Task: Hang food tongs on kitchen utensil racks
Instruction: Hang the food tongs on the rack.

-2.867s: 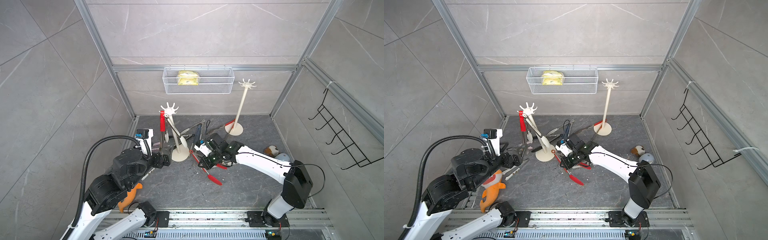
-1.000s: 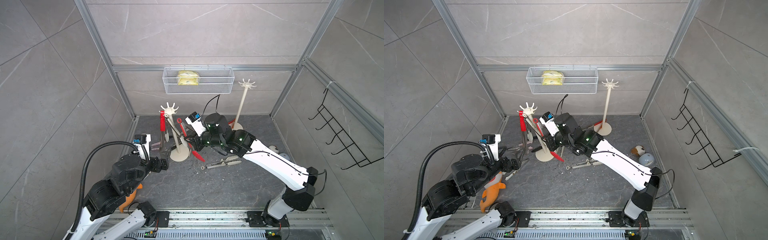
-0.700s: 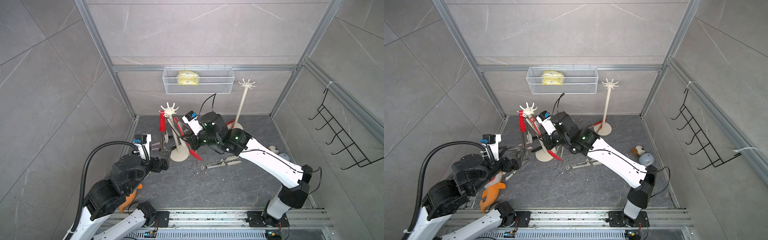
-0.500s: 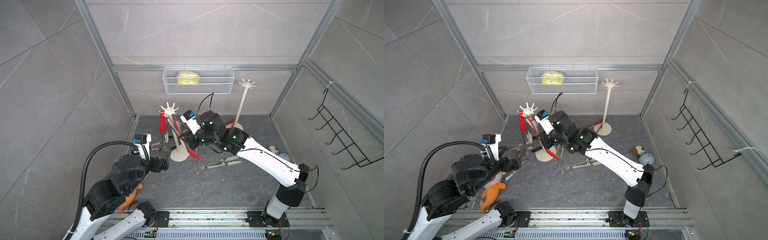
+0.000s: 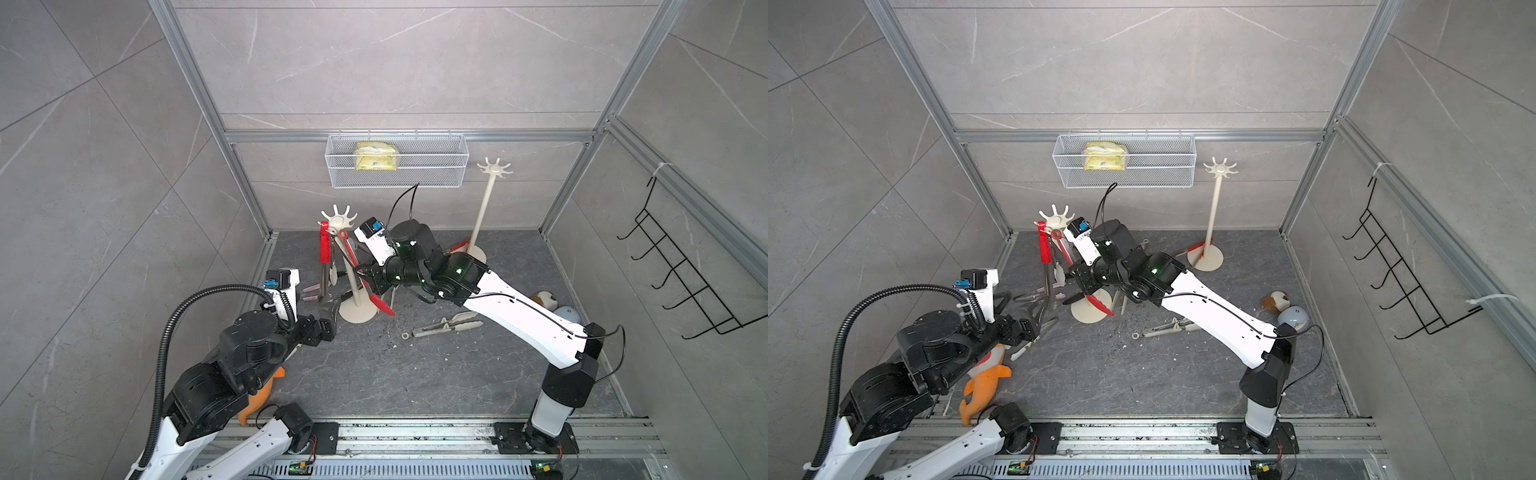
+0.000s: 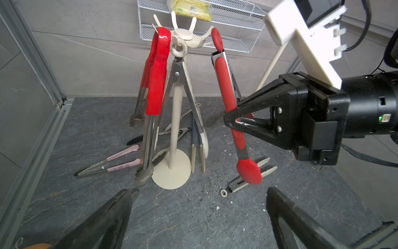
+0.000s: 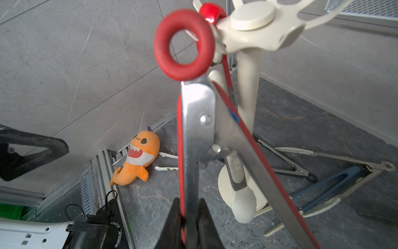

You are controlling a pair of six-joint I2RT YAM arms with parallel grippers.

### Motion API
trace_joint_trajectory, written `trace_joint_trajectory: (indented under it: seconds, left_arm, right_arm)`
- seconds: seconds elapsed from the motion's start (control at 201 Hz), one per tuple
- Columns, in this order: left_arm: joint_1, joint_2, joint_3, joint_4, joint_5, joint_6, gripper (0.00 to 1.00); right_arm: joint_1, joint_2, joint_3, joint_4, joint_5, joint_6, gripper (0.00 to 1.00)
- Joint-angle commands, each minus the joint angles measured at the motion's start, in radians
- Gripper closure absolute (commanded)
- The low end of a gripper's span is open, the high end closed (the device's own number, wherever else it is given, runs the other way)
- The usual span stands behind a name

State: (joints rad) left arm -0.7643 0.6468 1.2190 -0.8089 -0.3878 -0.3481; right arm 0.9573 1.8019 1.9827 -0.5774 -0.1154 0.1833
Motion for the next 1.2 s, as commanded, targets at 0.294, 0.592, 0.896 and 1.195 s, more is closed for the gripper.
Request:
trace_joint_trajectory:
  seconds: [0.294, 0.592, 0.896, 1.195]
  left_arm:
    - [-0.004, -0.009, 0.011, 0.025, -0.002, -0.01, 0.01]
    - [-0.005, -0.007, -0.015, 0.04, 0.007, -0.022, 0.01]
    - [-0.003, -0.033, -0.033, 0.043, 0.004, -0.013, 0.01]
    - [-0.003, -0.052, 0.07, -0.023, -0.065, 0.023, 0.01]
  right_arm:
    - [0.006, 0.056, 0.108, -0.018, 0.054, -0.016, 1.0]
    - [0.006, 0.085, 0.125, -0.05, 0.058, -0.025, 1.0]
    - [0.007, 0.077, 0.082, -0.052, 0.071, -0.018, 1.0]
    - [-0.002, 0.063, 0.052, -0.08, 0.089, -0.006, 0.98]
